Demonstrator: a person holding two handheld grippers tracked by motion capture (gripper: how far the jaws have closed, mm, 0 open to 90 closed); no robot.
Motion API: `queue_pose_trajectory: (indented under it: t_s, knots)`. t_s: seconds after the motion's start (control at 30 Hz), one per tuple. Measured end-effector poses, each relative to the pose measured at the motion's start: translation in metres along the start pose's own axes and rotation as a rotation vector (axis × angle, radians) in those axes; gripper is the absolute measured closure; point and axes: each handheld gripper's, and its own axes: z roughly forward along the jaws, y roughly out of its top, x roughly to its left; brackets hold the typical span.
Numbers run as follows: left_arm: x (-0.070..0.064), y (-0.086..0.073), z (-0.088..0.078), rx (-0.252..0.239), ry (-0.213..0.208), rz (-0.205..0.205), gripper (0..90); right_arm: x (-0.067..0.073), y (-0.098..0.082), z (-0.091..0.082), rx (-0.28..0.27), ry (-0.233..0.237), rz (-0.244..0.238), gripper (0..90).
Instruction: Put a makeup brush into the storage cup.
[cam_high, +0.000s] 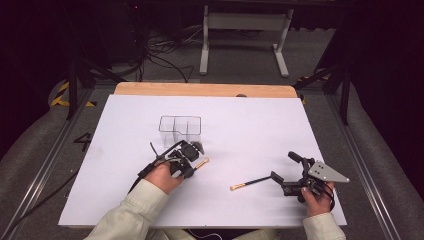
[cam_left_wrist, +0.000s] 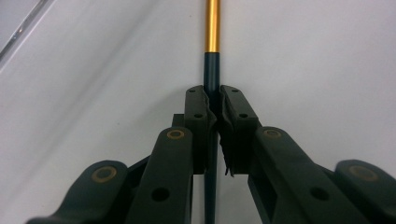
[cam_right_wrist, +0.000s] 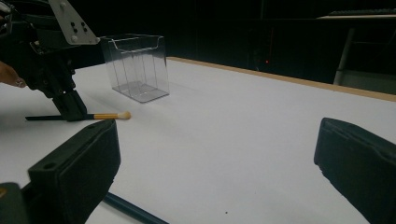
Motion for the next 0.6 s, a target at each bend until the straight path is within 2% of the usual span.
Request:
queue_pose_trajectory:
  t_s: [0.23, 0.4, 0.6]
  knots:
    - [-0.0024, 0.0105, 0.0005, 0.074, 0.016, 0.029, 82.1, 0.0001, 0.0000, -0.0001, 0.000, 0.001, 0.001, 1.0]
    - [-0.0009, 0.0102, 0.0002, 0.074, 0.008, 0.034, 82.2, -0.0001, -0.0001, -0.0001, 0.000, 0.002, 0.001, 1.0]
    - [0.0035, 0.0098, -0.0004, 0.067, -0.025, 0.043, 82.4, -0.0002, 0.0000, 0.0000, -0.001, 0.004, 0.002, 1.0]
